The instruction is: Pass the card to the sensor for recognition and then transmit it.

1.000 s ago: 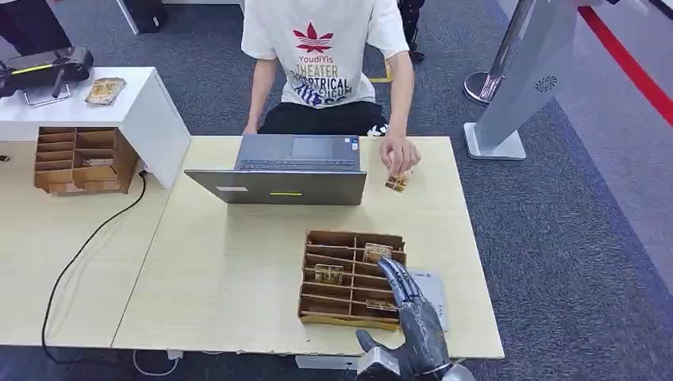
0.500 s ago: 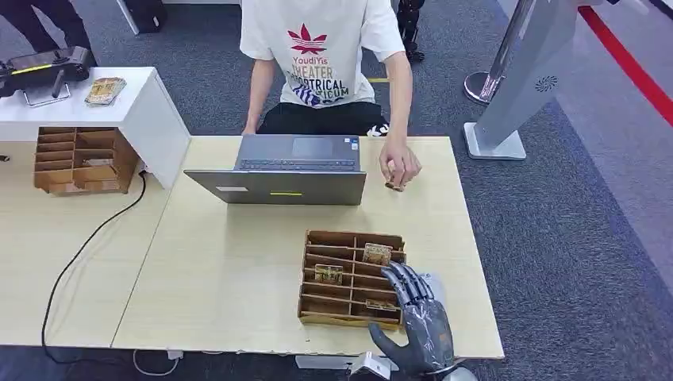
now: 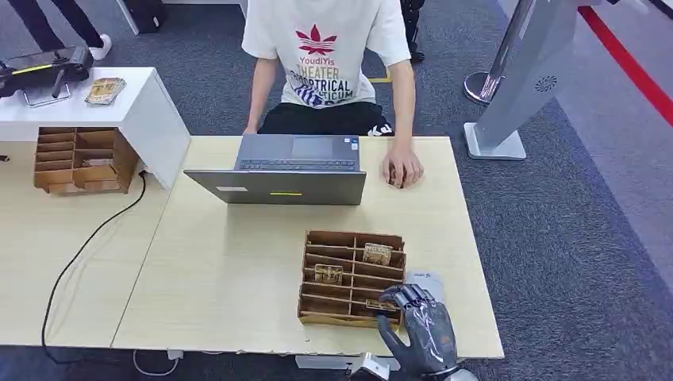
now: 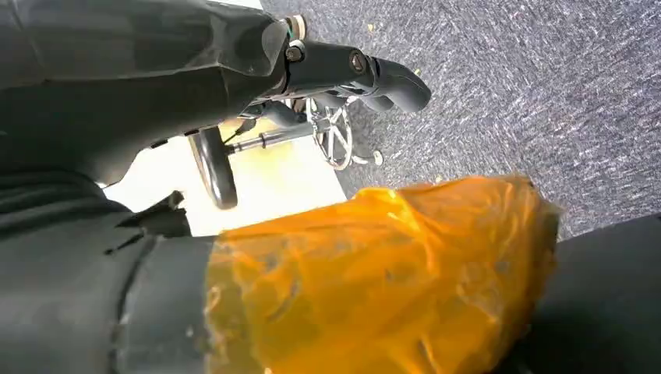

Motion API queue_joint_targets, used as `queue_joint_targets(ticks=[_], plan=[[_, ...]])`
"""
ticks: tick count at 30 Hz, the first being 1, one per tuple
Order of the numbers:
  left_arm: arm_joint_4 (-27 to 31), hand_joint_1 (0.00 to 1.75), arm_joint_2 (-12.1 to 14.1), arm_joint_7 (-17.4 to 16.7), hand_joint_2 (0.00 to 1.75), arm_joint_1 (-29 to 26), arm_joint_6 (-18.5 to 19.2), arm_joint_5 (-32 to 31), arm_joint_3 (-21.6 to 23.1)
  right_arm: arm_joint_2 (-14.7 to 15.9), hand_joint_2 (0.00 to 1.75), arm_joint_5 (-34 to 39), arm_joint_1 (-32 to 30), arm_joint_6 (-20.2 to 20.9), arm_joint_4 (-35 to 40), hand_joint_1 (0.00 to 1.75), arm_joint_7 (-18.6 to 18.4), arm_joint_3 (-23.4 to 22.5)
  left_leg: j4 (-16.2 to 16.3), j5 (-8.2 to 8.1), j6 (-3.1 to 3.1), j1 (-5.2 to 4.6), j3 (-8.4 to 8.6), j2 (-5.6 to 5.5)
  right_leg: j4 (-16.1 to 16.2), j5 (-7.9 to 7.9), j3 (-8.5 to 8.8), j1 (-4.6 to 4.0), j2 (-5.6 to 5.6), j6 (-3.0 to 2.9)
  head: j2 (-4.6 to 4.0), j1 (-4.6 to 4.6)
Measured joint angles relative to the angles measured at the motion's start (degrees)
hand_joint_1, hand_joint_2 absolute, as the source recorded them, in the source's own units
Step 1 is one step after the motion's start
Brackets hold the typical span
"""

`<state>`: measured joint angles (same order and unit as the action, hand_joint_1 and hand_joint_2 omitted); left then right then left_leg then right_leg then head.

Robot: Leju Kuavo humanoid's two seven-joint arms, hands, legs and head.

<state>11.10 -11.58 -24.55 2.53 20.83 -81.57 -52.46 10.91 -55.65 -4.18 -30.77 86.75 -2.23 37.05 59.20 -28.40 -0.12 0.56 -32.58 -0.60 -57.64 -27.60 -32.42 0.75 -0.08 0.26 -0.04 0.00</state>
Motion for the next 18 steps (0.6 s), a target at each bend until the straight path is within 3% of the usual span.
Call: queue_joint_targets(ticks=[3, 5, 6, 18], plan=[[0.0, 0.0, 0.0, 0.0, 0.0, 0.0, 0.0, 0.0, 0.0, 0.0, 1.75, 0.0, 0.2, 0.0, -0.6, 0.82, 0.0, 0.0, 0.0, 0.0, 0.0, 0.0, 0.0, 0.0, 0.0, 0.0, 0.0, 0.0, 0.0, 0.0, 0.0, 0.02], [0.0, 0.0, 0.0, 0.0, 0.0, 0.0, 0.0, -0.1, 0.0, 0.0, 1.75, -0.1, 0.3, 0.0, -0.9, 0.49, -0.1, 0.0, 0.0, 0.0, 0.0, 0.0, 0.0, 0.0, 0.0, 0.0, 0.0, 0.0, 0.0, 0.0, 0.0, 0.02], [0.0, 0.0, 0.0, 0.0, 0.0, 0.0, 0.0, -0.1, 0.0, 0.0, 1.75, -0.1, 0.4, 0.0, -1.0, 0.42, -0.1, 0.0, 0.0, 0.0, 0.0, 0.0, 0.0, 0.0, 0.0, 0.0, 0.0, 0.0, 0.0, 0.0, 0.0, 0.02], [0.0, 0.0, 0.0, 0.0, 0.0, 0.0, 0.0, -0.2, 0.0, 0.0, 1.75, -0.1, 0.8, 0.2, -2.1, 0.52, -0.2, 0.0, 0.0, 0.0, 0.0, 0.0, 0.0, 0.0, 0.0, 0.0, 0.0, 0.0, 0.0, 0.0, 0.0, 0.02]])
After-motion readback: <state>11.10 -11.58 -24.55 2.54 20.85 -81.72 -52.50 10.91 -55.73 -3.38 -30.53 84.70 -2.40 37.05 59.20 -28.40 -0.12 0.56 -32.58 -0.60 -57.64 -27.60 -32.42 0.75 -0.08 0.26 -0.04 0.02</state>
